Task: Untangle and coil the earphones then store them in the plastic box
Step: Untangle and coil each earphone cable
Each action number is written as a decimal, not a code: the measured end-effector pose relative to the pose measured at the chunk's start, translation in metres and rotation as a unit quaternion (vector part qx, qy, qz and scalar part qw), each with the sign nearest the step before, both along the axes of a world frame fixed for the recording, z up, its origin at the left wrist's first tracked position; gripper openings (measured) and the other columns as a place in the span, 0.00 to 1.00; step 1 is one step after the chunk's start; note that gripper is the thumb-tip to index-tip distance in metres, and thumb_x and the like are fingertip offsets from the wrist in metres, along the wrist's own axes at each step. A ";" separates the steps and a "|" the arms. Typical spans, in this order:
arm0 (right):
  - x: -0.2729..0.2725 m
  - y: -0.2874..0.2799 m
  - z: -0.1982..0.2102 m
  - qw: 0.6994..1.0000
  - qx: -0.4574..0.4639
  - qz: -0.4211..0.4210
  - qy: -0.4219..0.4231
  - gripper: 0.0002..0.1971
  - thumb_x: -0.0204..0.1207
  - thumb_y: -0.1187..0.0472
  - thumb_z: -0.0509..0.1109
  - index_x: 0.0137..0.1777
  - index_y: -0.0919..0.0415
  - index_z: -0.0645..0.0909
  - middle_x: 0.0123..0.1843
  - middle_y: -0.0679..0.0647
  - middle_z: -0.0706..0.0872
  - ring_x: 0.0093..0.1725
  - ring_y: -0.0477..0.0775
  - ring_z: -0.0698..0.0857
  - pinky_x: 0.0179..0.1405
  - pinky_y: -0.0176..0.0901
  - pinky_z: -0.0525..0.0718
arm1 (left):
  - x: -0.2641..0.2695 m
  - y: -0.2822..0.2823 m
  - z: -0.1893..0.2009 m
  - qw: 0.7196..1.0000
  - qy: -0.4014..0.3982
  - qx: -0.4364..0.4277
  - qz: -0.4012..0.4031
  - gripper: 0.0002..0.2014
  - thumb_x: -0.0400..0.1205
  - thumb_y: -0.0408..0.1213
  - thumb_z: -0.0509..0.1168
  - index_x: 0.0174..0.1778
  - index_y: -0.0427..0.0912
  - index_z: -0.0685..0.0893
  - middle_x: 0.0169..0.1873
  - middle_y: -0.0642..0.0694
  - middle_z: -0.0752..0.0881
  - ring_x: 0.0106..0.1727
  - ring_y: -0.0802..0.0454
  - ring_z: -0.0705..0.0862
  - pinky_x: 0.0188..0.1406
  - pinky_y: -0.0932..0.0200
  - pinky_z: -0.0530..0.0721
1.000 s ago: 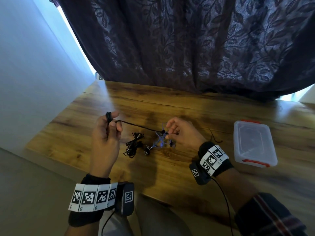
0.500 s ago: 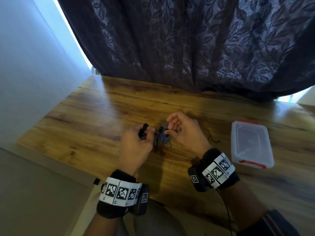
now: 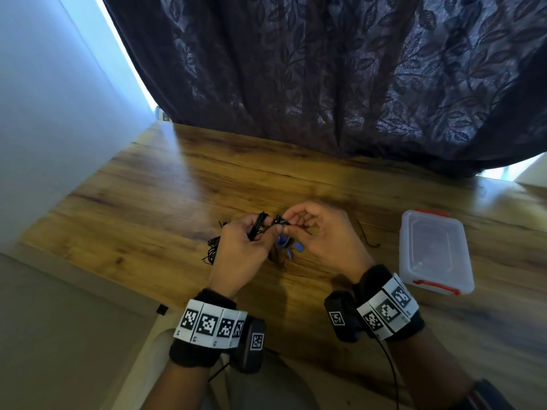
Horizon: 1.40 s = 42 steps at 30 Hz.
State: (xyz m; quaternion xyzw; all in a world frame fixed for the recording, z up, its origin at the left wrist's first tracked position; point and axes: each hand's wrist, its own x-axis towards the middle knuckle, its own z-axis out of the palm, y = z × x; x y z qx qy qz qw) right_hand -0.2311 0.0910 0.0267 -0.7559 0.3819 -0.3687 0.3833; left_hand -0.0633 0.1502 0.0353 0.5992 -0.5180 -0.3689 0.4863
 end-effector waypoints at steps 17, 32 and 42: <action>0.002 0.010 -0.007 0.959 -0.266 -0.014 0.100 0.04 0.78 0.62 0.77 0.51 0.60 0.90 0.53 0.51 0.86 0.52 0.49 0.83 0.47 0.44 0.86 | 0.008 -0.006 0.000 0.998 0.024 0.010 0.062 0.15 0.84 0.40 0.70 0.35 0.33 0.85 0.21 0.56 0.80 0.23 0.62 0.75 0.24 0.67 0.72; 0.006 0.008 0.002 0.987 -0.159 -0.001 0.016 0.07 0.80 0.60 0.74 0.54 0.60 0.87 0.51 0.50 0.86 0.51 0.48 0.85 0.48 0.51 0.87 | 0.008 0.003 0.006 0.998 -0.001 -0.035 -0.049 0.06 0.82 0.31 0.71 0.48 0.48 0.87 0.33 0.54 0.90 0.33 0.62 0.85 0.34 0.64 0.84; 0.009 0.007 0.016 0.994 -0.100 0.018 0.042 0.03 0.84 0.58 0.69 0.55 0.54 0.83 0.50 0.43 0.87 0.51 0.42 0.85 0.49 0.50 0.88 | 0.006 0.004 0.009 0.998 -0.028 -0.013 -0.053 0.02 0.80 0.33 0.74 0.45 0.42 0.87 0.37 0.39 0.90 0.39 0.37 0.88 0.40 0.42 0.87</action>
